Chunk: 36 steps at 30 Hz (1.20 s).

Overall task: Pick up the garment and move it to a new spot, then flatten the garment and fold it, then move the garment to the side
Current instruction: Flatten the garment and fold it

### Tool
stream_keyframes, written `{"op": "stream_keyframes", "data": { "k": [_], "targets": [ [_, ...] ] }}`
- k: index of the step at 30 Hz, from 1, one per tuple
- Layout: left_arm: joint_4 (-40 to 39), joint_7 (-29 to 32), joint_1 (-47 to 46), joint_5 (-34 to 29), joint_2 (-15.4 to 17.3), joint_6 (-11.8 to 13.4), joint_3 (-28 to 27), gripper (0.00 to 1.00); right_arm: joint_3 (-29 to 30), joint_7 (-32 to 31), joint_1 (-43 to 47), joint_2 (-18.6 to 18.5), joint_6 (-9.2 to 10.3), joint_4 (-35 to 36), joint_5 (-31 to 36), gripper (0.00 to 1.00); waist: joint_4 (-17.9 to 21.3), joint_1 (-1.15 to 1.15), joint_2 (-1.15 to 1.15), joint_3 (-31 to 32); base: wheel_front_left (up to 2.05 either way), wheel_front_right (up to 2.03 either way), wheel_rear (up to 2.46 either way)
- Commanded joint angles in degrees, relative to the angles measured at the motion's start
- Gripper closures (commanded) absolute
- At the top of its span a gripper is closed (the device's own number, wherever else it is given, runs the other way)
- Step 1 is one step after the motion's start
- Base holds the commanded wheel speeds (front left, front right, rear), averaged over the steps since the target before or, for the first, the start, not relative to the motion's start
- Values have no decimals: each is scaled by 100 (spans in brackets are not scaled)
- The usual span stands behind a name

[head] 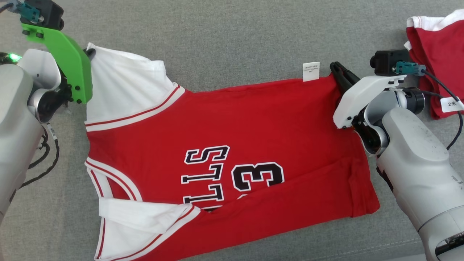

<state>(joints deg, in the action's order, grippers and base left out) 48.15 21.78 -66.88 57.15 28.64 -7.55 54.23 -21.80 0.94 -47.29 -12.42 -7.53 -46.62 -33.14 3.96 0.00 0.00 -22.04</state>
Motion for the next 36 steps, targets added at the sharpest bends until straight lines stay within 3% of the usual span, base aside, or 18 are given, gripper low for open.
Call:
{"op": "stream_keyframes", "data": {
  "k": [1,7,17,27,36],
  "targets": [
    [-42,-26,119,112,56,13,41,100,14,104,63,7,8,-11,28,100,-53,0,0,166,0,0,0],
    [-557,98,413,763,253,13,176,100,32,271,325,-21,8,-41,-186,100,-85,0,0,698,0,0,0],
    [-1871,699,915,1697,977,12,447,100,-99,458,710,-212,8,-195,-449,100,-217,0,0,1205,0,0,0],
    [-3273,1854,1495,2526,1750,12,817,100,-659,376,860,-438,8,-230,-696,100,-316,0,0,1554,0,0,0],
    [-3995,2418,1933,2851,2063,230,1093,100,-1408,-61,940,-760,8,-122,-1070,100,-328,0,0,1745,0,0,0]
  ]
}}
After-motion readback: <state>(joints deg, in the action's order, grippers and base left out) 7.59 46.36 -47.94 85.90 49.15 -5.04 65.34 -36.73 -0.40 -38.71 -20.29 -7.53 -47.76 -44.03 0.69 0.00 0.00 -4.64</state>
